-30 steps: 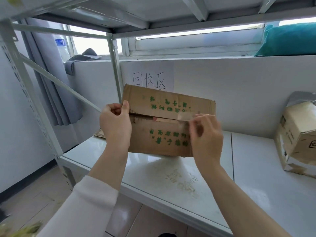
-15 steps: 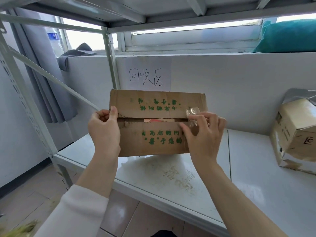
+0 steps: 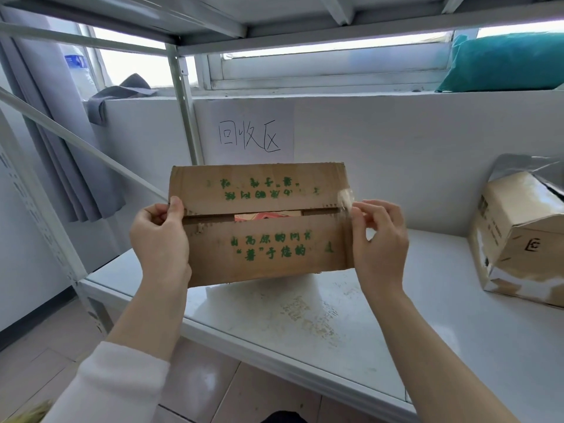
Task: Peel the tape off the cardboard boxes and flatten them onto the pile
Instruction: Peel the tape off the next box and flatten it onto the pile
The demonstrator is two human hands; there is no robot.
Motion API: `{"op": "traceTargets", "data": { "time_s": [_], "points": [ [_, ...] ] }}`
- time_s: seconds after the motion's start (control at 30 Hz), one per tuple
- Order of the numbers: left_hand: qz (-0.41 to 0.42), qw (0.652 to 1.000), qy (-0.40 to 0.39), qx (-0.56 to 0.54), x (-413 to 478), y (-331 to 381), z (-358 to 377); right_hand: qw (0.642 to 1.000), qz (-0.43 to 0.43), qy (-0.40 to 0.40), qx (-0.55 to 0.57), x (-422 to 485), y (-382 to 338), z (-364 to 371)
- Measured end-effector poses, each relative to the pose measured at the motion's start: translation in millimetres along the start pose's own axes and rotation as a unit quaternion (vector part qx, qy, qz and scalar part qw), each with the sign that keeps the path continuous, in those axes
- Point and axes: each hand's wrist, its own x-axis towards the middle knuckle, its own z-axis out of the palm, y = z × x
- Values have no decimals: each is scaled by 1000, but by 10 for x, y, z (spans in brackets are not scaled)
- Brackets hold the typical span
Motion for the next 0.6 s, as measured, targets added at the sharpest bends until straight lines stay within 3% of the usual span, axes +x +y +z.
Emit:
{"op": "traceTargets", "data": {
  "time_s": [0.33,0.43,0.53,0.6],
  "points": [
    [3,1000,-2,13,-58,-3,8,998,60,-19,-9,59,2,-6],
    [1,1000,10,9,-38,-15,5,989,142,6,43,157,78,-38],
    [-15,999,35,10,45,-38,-55,957,264,74,94,294,351,-179],
    [-22,999,45,9,91,-48,-98,949,295,79,85,332,494,-328]
  ]
}}
